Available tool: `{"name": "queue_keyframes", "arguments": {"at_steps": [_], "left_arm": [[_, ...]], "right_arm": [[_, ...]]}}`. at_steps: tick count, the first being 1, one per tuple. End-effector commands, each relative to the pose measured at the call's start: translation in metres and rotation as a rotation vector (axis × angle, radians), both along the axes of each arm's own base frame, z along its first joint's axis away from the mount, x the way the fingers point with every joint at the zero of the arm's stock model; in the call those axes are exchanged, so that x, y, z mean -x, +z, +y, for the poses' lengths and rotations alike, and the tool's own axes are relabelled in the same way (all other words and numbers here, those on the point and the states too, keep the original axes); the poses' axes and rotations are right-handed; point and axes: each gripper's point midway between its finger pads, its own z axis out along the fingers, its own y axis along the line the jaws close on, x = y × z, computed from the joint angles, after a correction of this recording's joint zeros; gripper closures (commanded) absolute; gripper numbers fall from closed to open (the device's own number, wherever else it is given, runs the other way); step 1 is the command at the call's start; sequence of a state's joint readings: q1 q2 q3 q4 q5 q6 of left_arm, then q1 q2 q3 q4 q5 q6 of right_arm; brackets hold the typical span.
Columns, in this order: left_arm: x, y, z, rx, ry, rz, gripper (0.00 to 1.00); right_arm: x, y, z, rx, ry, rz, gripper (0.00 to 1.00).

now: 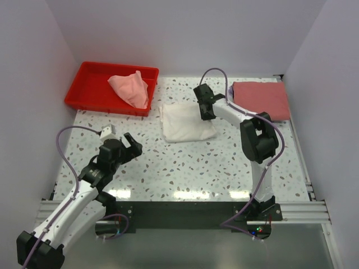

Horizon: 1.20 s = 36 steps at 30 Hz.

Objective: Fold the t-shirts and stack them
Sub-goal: Neatly place the folded tshirt to the corner

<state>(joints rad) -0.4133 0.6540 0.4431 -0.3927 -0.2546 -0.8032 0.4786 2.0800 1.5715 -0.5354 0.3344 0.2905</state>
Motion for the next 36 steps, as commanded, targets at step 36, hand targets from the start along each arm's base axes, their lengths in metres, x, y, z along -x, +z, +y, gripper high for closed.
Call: {"name": "queue_keyframes", "arguments": {"at_steps": [36], "left_arm": [[0.001, 0.023, 0.012, 0.001, 0.081, -0.009, 0.00]], "right_arm": [[-0.050, 0.265, -0.149, 0.836, -0.166, -0.396, 1.00]]}}
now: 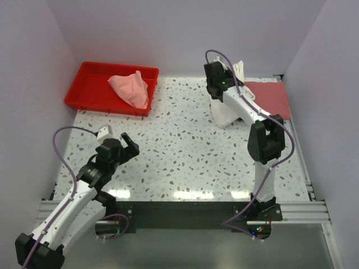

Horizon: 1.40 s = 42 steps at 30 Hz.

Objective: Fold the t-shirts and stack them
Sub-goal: Neatly place the folded tshirt to the corner

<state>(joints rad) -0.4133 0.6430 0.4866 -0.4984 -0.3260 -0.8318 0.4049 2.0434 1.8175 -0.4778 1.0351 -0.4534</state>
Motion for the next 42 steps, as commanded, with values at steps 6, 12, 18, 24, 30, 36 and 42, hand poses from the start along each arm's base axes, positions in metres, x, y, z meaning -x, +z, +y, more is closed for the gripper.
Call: {"name": "queue_keyframes", "arguments": {"at_steps": [6, 12, 18, 24, 30, 36, 42], "left_arm": [[-0.004, 0.019, -0.005, 0.041, -0.007, -0.035, 0.00], [-0.004, 0.019, -0.005, 0.041, -0.007, -0.036, 0.00], [-0.003, 0.020, -0.004, 0.040, -0.003, -0.040, 0.00], [-0.004, 0.021, -0.005, 0.042, -0.008, -0.044, 0.00], [-0.004, 0.021, -0.006, 0.042, -0.010, -0.044, 0.00], [-0.005, 0.021, -0.007, 0.044, -0.012, -0.042, 0.00], [-0.006, 0.021, -0.007, 0.044, -0.010, -0.041, 0.00]], "right_arm": [[0.016, 0.106, -0.018, -0.055, -0.053, -0.229, 1.00], [0.020, 0.118, -0.019, -0.083, -0.039, -0.244, 1.00], [0.024, 0.130, -0.008, -0.202, 0.037, -0.246, 1.00], [0.032, 0.142, 0.001, -0.290, 0.100, -0.250, 1.00], [0.040, 0.156, 0.001, -0.327, 0.122, -0.277, 1.00], [0.040, 0.160, -0.007, -0.334, 0.101, -0.300, 1.00], [0.031, 0.147, -0.025, -0.355, 0.056, -0.307, 1.00]]}}
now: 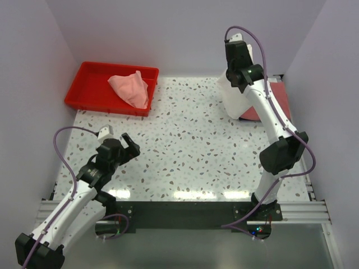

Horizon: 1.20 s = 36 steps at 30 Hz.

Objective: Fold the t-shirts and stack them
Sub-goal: Neatly place the folded tshirt to the corner

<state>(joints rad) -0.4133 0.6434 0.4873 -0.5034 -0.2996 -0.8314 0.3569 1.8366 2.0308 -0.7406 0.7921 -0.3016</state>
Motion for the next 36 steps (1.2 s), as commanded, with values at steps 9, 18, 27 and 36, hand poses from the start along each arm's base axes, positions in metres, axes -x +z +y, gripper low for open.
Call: {"name": "queue_keyframes", "arguments": {"at_steps": [9, 18, 27, 36], "left_arm": [[-0.010, 0.020, -0.004, 0.027, 0.009, -0.042, 0.00], [-0.012, 0.019, -0.003, 0.019, 0.015, -0.036, 0.00], [-0.015, 0.016, -0.004, 0.009, 0.018, -0.021, 0.00], [-0.017, 0.012, -0.004, 0.003, 0.023, -0.006, 0.00]], "right_arm": [[-0.022, -0.008, -0.048, -0.108, -0.117, -0.069, 1.00], [-0.036, -0.046, -0.089, -0.142, -0.238, -0.044, 1.00], [-0.042, -0.080, -0.126, -0.182, -0.333, -0.036, 1.00], [-0.048, -0.121, -0.170, -0.209, -0.448, -0.054, 1.00]]}}
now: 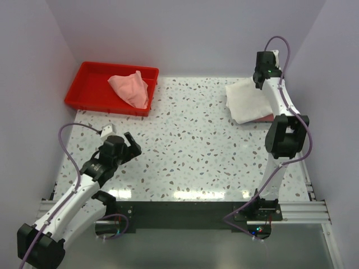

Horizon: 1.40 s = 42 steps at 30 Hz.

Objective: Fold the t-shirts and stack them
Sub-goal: Neatly place the folded tshirt to the corner

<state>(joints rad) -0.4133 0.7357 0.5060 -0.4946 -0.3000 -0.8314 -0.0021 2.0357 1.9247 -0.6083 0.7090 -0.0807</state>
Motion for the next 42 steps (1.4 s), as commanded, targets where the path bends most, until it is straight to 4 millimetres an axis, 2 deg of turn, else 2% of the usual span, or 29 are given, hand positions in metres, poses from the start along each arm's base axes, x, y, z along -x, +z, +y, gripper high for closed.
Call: {"name": "queue_keyframes", "arguments": {"at_steps": [1, 12, 17, 26, 27, 30, 31, 32, 37, 40, 42], "left_arm": [[-0.014, 0.022, -0.003, 0.027, 0.022, -0.063, 0.00], [-0.021, 0.020, -0.008, 0.027, 0.011, -0.053, 0.00], [-0.023, 0.018, -0.008, 0.022, 0.014, -0.047, 0.00], [-0.025, 0.022, -0.007, 0.012, 0.020, -0.048, 0.00], [-0.025, 0.021, -0.007, 0.012, 0.020, -0.047, 0.00], [-0.026, 0.021, -0.007, 0.007, 0.020, -0.042, 0.00], [-0.026, 0.021, -0.007, 0.009, 0.018, -0.041, 0.00], [-0.026, 0.021, -0.008, 0.009, 0.018, -0.041, 0.00], [-0.027, 0.023, -0.006, 0.007, 0.022, -0.045, 0.00], [-0.026, 0.023, -0.005, 0.000, 0.026, -0.043, 0.00], [-0.025, 0.022, -0.004, -0.002, 0.025, -0.041, 0.00]], "right_arm": [[-0.009, 0.001, -0.020, -0.016, -0.073, -0.101, 1.00], [-0.016, -0.024, -0.049, -0.069, -0.134, -0.120, 1.00], [-0.018, -0.046, -0.052, -0.103, -0.129, -0.090, 1.00], [-0.014, -0.061, -0.072, -0.138, -0.173, -0.077, 0.98], [-0.014, -0.063, -0.073, -0.139, -0.177, -0.074, 0.83], [-0.012, -0.066, -0.078, -0.138, -0.204, -0.070, 0.58], [-0.010, -0.068, -0.080, -0.135, -0.213, -0.064, 0.45], [-0.009, -0.068, -0.083, -0.134, -0.227, -0.071, 0.40], [-0.006, -0.067, -0.090, -0.146, -0.246, -0.073, 0.29], [-0.002, -0.063, -0.096, -0.150, -0.274, -0.086, 0.04], [0.001, -0.062, -0.103, -0.153, -0.292, -0.092, 0.01]]}}
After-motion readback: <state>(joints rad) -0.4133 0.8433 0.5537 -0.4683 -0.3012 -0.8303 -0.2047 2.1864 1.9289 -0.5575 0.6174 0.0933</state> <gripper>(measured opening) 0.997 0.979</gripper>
